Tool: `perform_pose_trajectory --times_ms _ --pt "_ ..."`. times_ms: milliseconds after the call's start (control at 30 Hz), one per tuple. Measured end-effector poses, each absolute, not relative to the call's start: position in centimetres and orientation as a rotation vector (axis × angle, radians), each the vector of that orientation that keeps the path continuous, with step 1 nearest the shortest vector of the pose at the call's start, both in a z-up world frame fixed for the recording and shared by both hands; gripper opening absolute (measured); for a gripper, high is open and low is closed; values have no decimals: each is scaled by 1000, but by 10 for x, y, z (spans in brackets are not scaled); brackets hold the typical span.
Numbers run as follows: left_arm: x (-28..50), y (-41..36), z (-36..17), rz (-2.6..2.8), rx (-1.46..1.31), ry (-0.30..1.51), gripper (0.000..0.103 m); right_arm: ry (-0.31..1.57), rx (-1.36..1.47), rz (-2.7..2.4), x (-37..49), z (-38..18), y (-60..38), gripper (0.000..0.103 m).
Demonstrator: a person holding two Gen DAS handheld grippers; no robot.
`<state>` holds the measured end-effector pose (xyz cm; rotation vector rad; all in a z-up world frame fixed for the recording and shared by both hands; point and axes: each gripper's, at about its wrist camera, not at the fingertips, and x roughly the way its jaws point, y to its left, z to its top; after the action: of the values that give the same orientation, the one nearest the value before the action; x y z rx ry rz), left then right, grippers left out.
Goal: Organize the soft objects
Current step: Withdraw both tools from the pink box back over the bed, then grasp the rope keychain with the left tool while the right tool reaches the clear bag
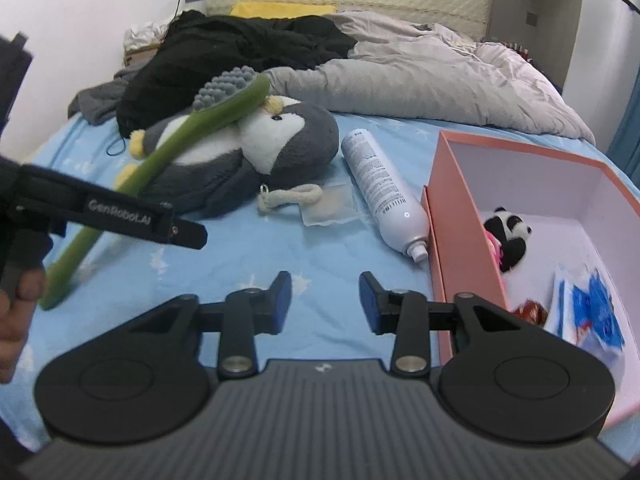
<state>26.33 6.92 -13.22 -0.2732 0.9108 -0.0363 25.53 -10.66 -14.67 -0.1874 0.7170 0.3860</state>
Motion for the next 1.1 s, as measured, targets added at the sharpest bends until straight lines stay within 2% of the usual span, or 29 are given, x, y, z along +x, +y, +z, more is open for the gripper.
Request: perform_pose_trajectory --times_ms 67,300,500,833,867,900,933,1033,1100 --pt "279 69 -140 -53 -255 901 62 723 -196 401 268 -155 -103 56" --pt "334 70 -172 -66 -264 911 63 741 -323 392 309 -186 -85 56" --pt "374 76 -195 -46 -233 920 63 683 -481 440 337 -209 -60 55" --pt "414 64 -218 -53 -129 946 61 591 -691 516 367 -244 -33 48" --pt "415 63 -219 -55 -127 944 59 587 -704 522 368 -246 -32 44" --pt "416 62 -221 -54 -125 942 52 587 -713 524 370 -248 -30 32" --pt "418 61 -222 -47 -124 941 44 593 -720 523 371 -250 -28 27" --pt "419 65 -220 -25 -144 935 27 591 -717 516 371 -249 -28 17" --pt "416 68 -217 -22 -167 925 23 585 -722 506 369 -247 -28 9"
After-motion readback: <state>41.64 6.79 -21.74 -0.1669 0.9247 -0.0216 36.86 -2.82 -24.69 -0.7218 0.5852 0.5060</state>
